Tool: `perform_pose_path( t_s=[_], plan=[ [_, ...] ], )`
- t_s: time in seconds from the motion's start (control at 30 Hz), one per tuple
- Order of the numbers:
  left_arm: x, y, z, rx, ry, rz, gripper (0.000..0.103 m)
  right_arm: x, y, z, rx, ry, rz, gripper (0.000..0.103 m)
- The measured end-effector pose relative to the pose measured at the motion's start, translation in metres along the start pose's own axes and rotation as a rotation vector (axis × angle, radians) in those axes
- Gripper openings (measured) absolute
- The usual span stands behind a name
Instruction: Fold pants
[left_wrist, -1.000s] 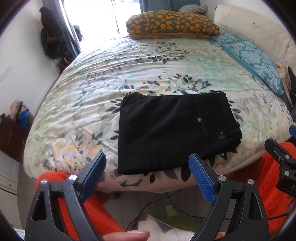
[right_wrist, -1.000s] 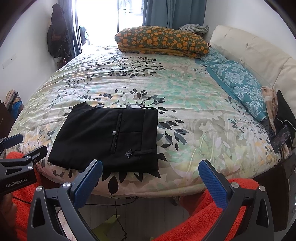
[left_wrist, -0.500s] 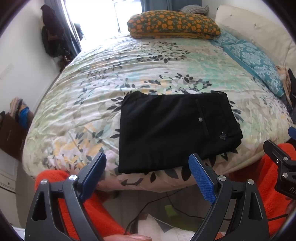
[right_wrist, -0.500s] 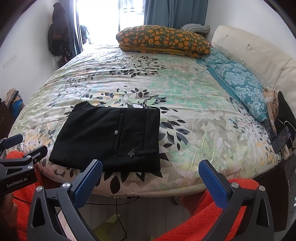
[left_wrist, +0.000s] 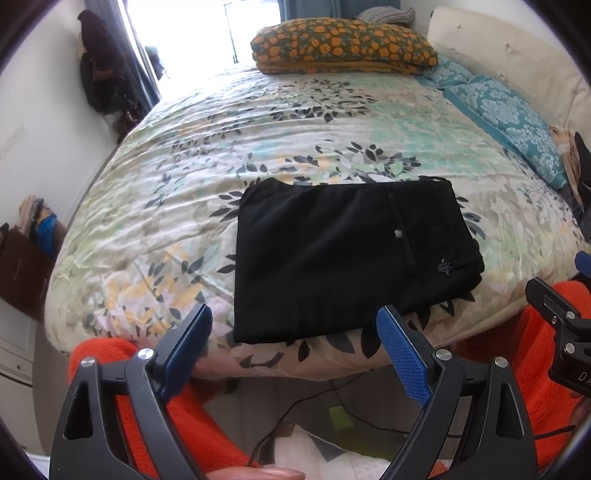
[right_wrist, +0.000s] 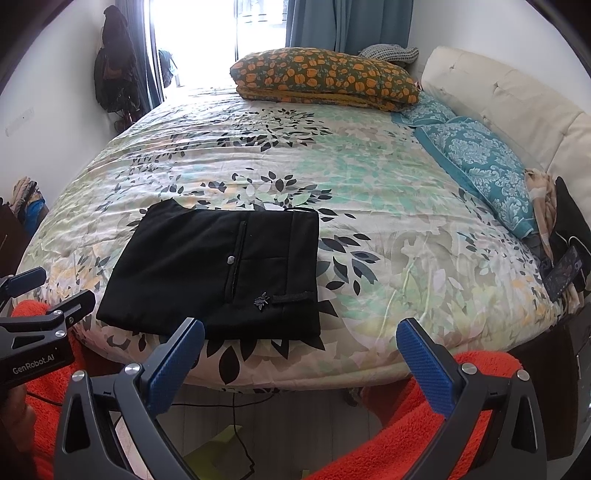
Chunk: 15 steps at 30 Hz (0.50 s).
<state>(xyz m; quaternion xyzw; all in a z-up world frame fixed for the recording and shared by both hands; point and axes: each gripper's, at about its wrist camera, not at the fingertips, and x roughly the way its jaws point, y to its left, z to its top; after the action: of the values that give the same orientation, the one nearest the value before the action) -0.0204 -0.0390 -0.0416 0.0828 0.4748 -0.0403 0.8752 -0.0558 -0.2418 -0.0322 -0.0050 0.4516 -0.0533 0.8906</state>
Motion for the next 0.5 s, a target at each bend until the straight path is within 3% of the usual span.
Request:
perform_pose_path(
  t_s=[0.5],
  plan=[
    [0.0019,0.0016,-0.0014,-0.007,0.008,-0.001,0.092,0.0022,-0.0006,-0.0034,-0.006,0.006,0.003,0.103]
  ],
)
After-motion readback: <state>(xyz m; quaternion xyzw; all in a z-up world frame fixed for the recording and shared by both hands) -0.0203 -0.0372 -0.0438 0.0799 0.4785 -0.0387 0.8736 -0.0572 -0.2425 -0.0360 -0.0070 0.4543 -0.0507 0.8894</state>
